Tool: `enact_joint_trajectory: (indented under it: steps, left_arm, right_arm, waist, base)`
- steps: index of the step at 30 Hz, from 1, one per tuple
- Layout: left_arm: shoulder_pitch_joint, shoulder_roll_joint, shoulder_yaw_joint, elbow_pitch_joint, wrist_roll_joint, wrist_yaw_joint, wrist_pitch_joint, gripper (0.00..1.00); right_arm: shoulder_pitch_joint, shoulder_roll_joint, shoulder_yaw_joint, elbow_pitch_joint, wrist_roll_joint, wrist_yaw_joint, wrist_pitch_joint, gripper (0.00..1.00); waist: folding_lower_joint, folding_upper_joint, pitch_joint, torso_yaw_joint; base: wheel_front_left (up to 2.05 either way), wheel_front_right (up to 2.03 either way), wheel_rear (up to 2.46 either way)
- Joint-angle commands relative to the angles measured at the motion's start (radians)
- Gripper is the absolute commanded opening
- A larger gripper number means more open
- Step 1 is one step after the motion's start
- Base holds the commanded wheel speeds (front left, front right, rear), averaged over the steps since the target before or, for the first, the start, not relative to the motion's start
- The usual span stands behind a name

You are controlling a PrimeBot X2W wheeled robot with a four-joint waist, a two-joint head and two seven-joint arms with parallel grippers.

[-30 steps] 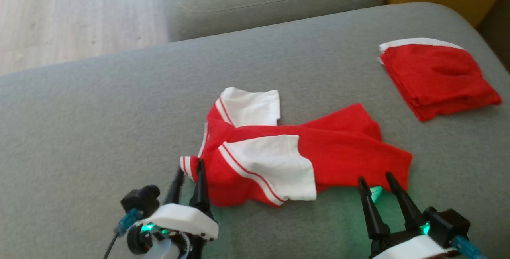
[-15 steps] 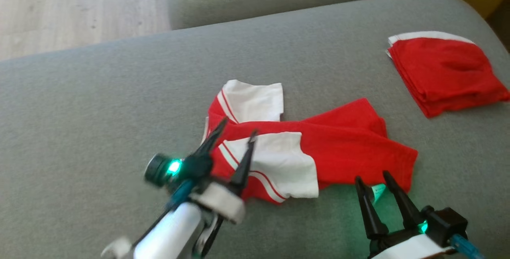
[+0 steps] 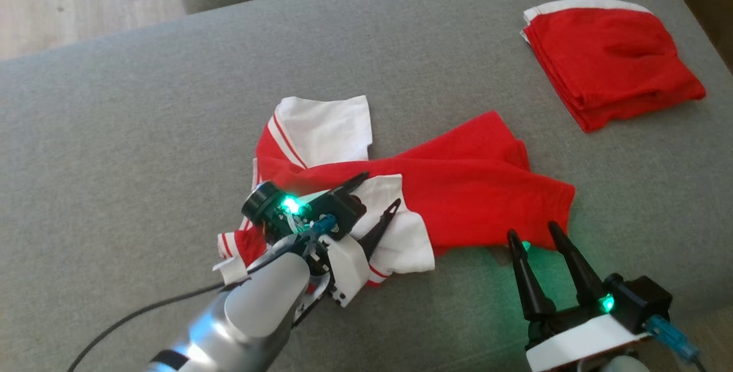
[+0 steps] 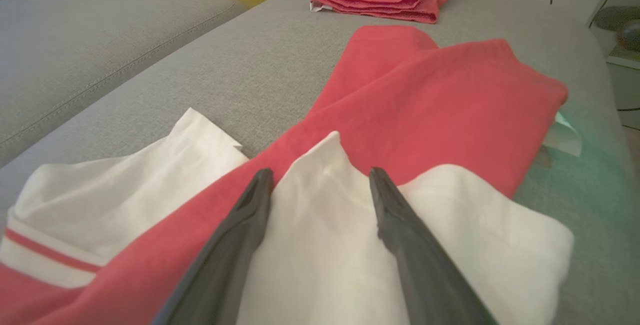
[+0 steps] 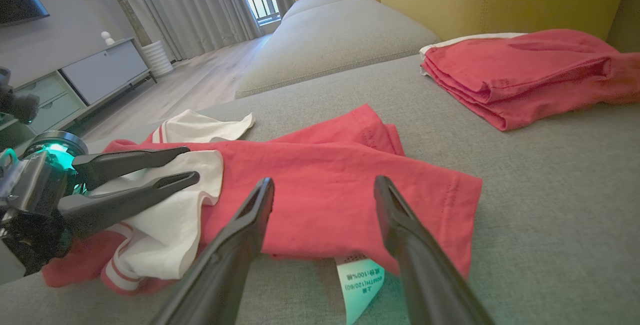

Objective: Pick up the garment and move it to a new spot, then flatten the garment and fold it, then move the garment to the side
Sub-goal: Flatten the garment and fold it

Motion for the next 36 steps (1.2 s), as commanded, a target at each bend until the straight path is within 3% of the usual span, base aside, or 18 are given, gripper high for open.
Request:
enact_joint_trajectory:
  steps: [1,21,24,27,29,36]
  left_arm:
    - [-0.046,0.003,0.022,-0.017,0.008,-0.005,-0.005,1.00]
    - [-0.146,-0.033,-0.104,0.144,0.056,-0.032,-0.087,0.98]
    - [-0.155,-0.035,-0.118,0.155,0.056,-0.031,-0.100,0.53]
    - [-0.165,-0.036,-0.129,0.166,0.054,-0.030,-0.108,0.27]
    - [-0.171,-0.037,-0.137,0.172,0.053,-0.029,-0.114,0.00]
    - [-0.184,-0.037,-0.154,0.151,0.039,-0.003,-0.142,0.00]
  right_arm:
    - [-0.034,-0.008,0.021,-0.029,-0.001,-0.001,-0.011,1.00]
    - [-0.044,-0.002,0.043,-0.020,0.001,-0.001,-0.011,1.00]
    - [-0.047,-0.003,0.044,-0.021,0.002,-0.001,-0.011,1.00]
    - [-0.049,-0.004,0.045,-0.022,0.003,-0.001,-0.011,1.00]
    - [-0.050,-0.004,0.044,-0.022,0.002,-0.001,-0.011,1.00]
    - [-0.045,-0.002,0.034,-0.017,-0.002,-0.001,-0.011,1.00]
  waist:
    - [-0.0001,0.0000,0.005,-0.006]
    - [-0.0001,0.0000,0.005,-0.024]
    - [-0.0001,0.0000,0.007,-0.024]
    - [-0.0001,0.0000,0.011,-0.025]
    - [-0.0001,0.0000,0.013,-0.025]
    - [-0.0001,0.0000,0.006,-0.012]
  base:
    - [0.00,0.00,0.00]
    - [0.00,0.00,0.00]
    - [0.00,0.00,0.00]
    - [0.00,0.00,0.00]
    - [0.00,0.00,0.00]
    - [0.00,0.00,0.00]
